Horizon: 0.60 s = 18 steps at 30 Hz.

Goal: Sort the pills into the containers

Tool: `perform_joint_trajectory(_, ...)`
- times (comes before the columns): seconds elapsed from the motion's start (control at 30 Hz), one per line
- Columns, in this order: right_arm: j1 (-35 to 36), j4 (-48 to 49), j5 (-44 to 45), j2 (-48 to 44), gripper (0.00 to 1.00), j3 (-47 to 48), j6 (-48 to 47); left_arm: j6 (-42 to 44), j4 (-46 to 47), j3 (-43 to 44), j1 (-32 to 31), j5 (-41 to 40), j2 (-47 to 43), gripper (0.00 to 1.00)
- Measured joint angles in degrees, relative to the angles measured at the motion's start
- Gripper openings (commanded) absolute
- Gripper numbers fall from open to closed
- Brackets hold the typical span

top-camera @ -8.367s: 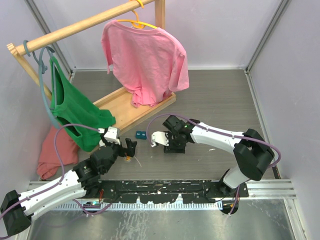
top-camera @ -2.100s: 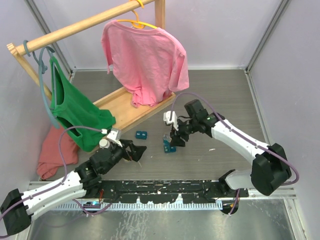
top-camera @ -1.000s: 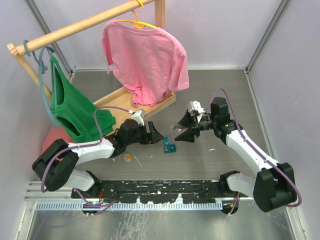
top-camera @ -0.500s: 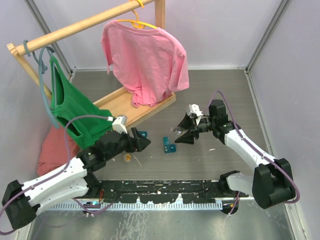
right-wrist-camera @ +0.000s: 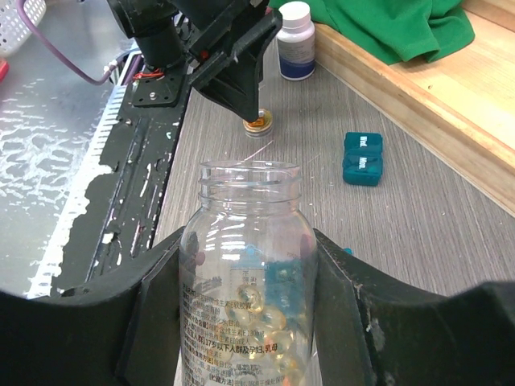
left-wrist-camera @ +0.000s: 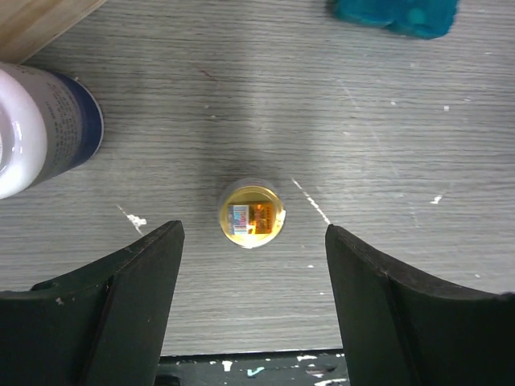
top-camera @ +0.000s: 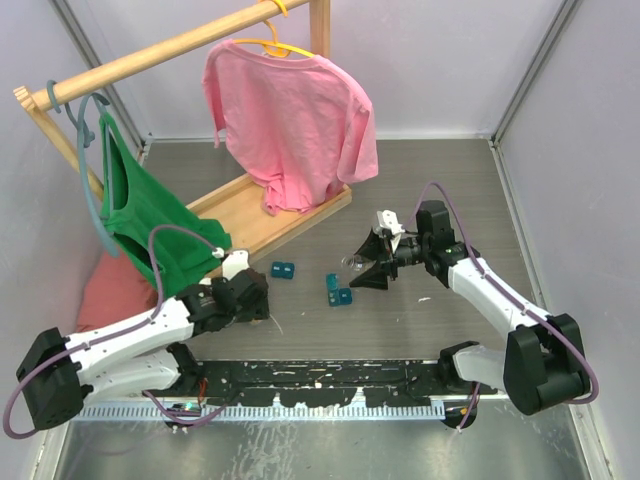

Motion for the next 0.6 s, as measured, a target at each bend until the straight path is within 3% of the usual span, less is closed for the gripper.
perform_joint_trajectory(0.6,0.0,-1.5,0.0,0.9,0.01,0.0,-0.6,0.3,2.9,0.1,0.2,1.7,11.5,0.59)
